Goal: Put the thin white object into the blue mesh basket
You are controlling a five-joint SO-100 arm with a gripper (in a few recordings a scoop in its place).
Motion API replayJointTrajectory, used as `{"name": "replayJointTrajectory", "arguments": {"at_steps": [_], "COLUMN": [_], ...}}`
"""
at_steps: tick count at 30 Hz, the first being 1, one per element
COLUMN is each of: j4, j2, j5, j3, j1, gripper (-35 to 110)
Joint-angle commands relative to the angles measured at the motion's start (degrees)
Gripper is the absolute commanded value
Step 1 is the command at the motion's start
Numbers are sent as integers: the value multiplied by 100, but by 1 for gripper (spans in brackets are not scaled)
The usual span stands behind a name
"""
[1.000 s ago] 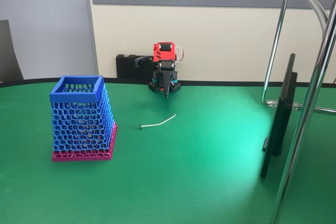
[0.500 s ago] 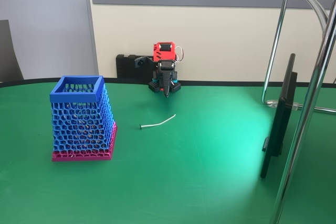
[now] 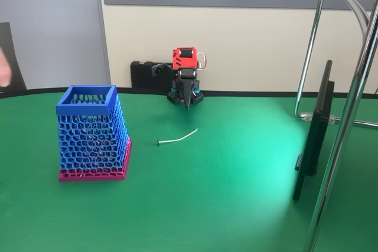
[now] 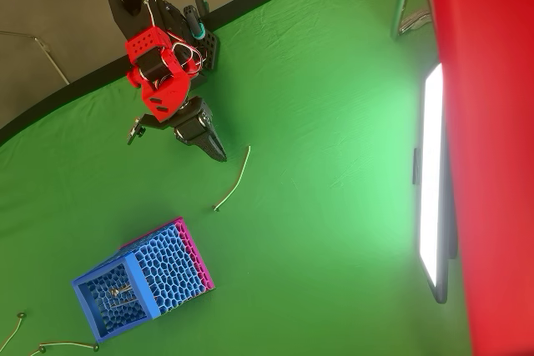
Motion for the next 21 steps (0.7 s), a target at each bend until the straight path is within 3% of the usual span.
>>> {"name": "replayJointTrajectory", "arguments": {"at_steps": [1,21], "j4": [9,9], "j2": [35,35], "j5": [18,-9], "j3": [44,44], "j1": [18,-9], "gripper": [1,1]}}
